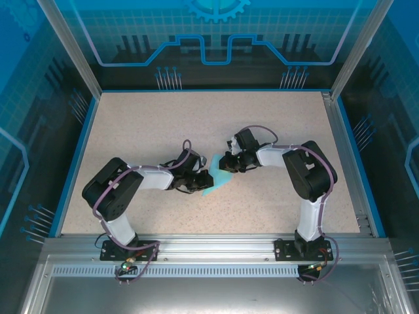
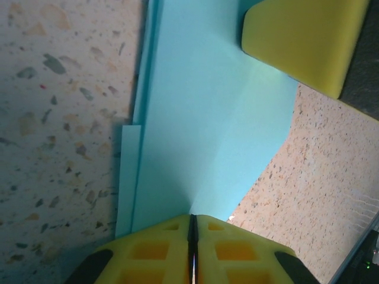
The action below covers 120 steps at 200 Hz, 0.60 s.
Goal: Fold a paper plane with a square sheet of paper (pick it up from the middle)
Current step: Fourth fold the wing at the center of the table.
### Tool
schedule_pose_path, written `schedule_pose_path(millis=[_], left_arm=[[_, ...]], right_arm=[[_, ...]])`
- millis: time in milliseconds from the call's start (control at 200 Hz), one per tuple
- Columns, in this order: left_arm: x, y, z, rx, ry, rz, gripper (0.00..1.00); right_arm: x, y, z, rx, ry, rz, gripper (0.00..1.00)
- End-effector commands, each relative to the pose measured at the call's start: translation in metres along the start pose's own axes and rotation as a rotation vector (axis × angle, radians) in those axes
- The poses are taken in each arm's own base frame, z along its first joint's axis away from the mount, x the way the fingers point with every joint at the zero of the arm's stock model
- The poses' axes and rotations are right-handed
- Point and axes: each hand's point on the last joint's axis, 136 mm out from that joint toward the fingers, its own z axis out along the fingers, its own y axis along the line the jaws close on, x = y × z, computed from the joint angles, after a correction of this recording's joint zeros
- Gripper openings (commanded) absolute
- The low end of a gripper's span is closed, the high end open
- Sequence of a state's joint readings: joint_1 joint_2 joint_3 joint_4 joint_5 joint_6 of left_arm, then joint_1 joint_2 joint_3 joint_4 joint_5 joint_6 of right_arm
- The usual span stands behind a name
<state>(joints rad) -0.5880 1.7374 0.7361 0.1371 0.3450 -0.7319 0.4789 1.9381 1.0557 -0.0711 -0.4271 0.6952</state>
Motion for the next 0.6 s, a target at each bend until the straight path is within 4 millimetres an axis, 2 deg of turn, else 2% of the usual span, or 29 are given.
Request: schedule_pose_path(millis=[0, 250, 405, 595], left_arm=[[0.031, 0.042, 0.003, -0.142, 0.089, -0.046, 0.11], [0.029, 0.042, 0.003, -0.14, 0.079, -0.046, 0.11], [0.028, 0.041, 0.004, -0.14, 0.08, -0.042, 0.11], [0.028, 0.042, 0.003, -0.145, 0.082, -0.038, 0.11]], right_arm=[[-0.006, 0.025, -0.017, -0.026, -0.023, -0.067, 0.13], [0.008, 0.041, -0.015, -0.06, -0.015, -0.078, 0.14], [0.017, 0.041, -0.008, -0.069, -0.003, -0.069, 0.12], [0.023, 0.036, 0.011, -0.089, 0.036, -0.038, 0.09]])
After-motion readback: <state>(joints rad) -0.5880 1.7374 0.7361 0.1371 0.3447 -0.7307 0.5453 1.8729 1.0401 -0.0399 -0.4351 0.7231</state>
